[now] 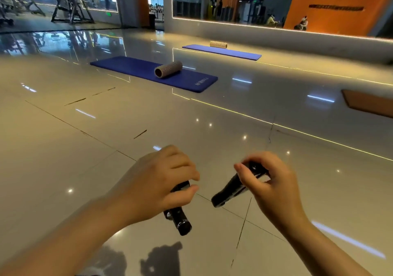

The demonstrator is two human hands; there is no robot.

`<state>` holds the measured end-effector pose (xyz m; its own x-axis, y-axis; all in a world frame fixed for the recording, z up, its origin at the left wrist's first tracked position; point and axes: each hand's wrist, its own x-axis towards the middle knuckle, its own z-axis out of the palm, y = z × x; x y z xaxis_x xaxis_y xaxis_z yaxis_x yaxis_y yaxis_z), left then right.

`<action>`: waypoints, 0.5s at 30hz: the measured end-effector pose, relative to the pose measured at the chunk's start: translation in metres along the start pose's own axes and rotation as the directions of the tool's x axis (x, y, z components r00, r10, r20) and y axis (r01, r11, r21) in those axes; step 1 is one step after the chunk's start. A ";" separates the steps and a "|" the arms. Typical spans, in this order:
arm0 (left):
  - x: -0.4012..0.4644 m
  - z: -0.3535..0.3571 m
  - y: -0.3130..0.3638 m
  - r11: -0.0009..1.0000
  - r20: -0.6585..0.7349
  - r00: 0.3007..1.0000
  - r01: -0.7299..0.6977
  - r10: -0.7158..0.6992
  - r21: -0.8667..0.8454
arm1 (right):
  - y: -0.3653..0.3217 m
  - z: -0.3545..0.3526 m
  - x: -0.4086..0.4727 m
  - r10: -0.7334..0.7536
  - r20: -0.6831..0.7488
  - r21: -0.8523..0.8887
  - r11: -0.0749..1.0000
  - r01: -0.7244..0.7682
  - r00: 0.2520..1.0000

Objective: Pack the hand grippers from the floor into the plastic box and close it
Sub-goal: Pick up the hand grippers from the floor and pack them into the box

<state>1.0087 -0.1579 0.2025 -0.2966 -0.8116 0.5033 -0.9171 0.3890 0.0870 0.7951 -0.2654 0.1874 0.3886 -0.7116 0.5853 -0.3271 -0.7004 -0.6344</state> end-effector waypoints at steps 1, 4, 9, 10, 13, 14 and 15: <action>0.003 0.005 0.001 1.000 0.010 1.000 -0.005 0.005 -0.018 | 0.005 -0.009 -0.003 -0.005 0.040 -0.040 0.999 0.006 0.999; 0.013 0.023 0.012 0.997 0.067 0.997 -0.026 0.030 -0.068 | 0.013 -0.044 -0.014 -0.073 0.138 -0.211 0.972 0.101 0.988; 0.038 0.046 0.044 0.983 0.096 0.979 -0.182 0.181 0.002 | 0.030 -0.085 -0.041 -0.093 0.197 -0.414 0.895 0.168 0.976; 0.041 0.048 0.053 0.976 0.088 0.973 -0.218 0.215 0.026 | 0.032 -0.091 -0.048 -0.095 0.213 -0.443 0.878 0.183 0.972; 0.045 0.056 0.087 0.962 0.049 0.963 -0.267 0.264 0.065 | 0.031 -0.115 -0.072 -0.091 0.219 -0.491 0.850 0.191 0.971; 0.046 0.059 0.099 0.961 0.033 0.962 -0.272 0.271 0.056 | 0.028 -0.124 -0.080 -0.090 0.205 -0.492 0.851 0.182 0.975; 0.046 0.063 0.110 0.962 0.023 0.962 -0.271 0.271 0.033 | 0.025 -0.135 -0.090 -0.082 0.186 -0.487 0.858 0.164 0.979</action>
<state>0.8770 -0.1797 0.1809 -0.5398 -0.6861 0.4878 -0.8106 0.5798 -0.0816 0.6356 -0.2264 0.1869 0.5675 -0.6293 0.5310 -0.6360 -0.7446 -0.2028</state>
